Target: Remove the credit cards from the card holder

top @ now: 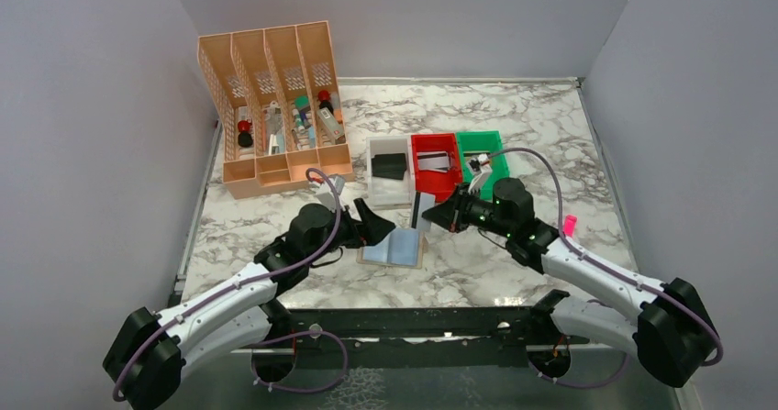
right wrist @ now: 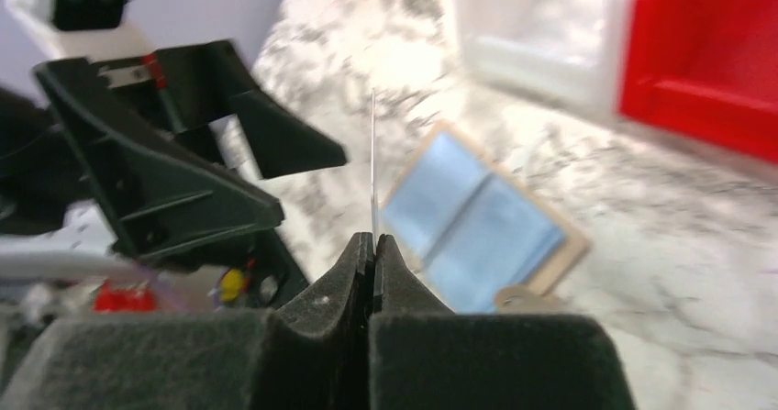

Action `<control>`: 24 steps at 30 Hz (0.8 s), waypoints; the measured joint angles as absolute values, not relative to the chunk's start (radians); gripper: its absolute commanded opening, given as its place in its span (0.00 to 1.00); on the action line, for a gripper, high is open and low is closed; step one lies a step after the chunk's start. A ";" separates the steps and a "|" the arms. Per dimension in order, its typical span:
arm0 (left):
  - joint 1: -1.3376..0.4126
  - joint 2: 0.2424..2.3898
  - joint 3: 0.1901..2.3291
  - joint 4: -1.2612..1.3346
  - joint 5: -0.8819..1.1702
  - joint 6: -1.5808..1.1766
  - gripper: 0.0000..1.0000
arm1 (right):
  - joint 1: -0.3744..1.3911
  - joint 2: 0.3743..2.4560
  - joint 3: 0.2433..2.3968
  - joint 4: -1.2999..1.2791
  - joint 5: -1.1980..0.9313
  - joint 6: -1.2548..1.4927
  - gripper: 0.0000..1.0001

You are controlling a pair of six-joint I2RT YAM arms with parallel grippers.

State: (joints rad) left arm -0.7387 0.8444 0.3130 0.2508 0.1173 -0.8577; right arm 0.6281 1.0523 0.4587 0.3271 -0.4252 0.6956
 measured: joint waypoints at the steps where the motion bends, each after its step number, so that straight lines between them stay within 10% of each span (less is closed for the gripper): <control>1: -0.739 0.844 0.341 0.189 0.089 -0.838 0.89 | 0.628 1.044 0.480 0.280 -0.379 0.662 0.01; 24: -0.739 0.738 0.335 -0.137 -0.129 -0.776 0.99 | 0.688 1.311 0.807 0.036 0.289 -0.040 0.01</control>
State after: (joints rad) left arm -0.7387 0.7383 0.3351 -0.1368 -0.1291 -0.7765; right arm 0.6876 1.3106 0.8066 0.0364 0.2886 -0.0402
